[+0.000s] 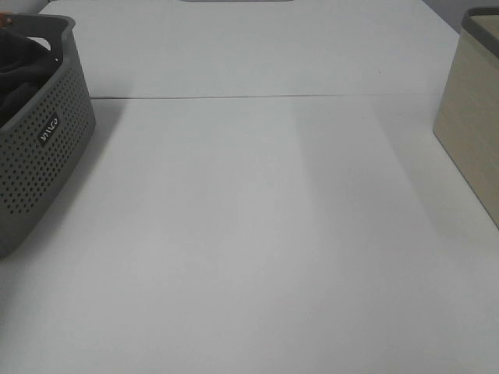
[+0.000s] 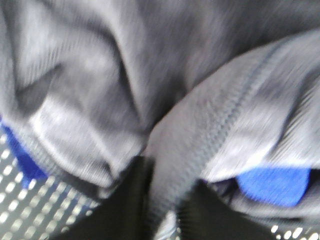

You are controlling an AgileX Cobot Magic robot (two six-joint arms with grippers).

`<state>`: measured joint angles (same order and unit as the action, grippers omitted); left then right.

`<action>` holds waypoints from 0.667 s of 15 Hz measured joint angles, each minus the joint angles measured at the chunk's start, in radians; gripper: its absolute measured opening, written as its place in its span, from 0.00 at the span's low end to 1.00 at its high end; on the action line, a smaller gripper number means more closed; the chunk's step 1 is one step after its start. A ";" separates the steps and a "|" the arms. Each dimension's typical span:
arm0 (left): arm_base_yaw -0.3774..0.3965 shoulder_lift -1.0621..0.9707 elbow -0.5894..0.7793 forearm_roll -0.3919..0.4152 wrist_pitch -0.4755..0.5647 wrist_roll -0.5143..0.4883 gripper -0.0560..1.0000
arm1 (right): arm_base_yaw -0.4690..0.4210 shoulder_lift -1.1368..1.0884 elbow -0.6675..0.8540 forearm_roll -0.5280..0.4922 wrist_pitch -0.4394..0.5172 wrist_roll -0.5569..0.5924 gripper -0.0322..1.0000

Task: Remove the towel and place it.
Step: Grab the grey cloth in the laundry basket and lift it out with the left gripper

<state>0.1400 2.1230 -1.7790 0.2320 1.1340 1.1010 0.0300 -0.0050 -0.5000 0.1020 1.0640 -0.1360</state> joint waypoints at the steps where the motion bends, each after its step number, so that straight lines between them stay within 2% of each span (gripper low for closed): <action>1: 0.000 0.000 0.000 0.021 0.001 0.000 0.10 | 0.000 0.000 0.000 0.000 0.000 0.000 0.96; 2: 0.000 0.000 0.000 0.032 0.002 0.000 0.06 | 0.000 0.000 0.000 0.000 0.000 0.000 0.96; 6: -0.030 -0.049 0.000 0.029 0.016 -0.004 0.05 | 0.000 0.000 0.000 0.000 0.000 0.000 0.96; 10: -0.119 -0.281 0.000 -0.032 0.048 -0.070 0.05 | 0.000 0.000 0.000 0.000 0.000 0.000 0.96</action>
<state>0.0210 1.8420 -1.7790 0.2000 1.1820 1.0310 0.0300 -0.0050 -0.5000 0.1020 1.0640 -0.1360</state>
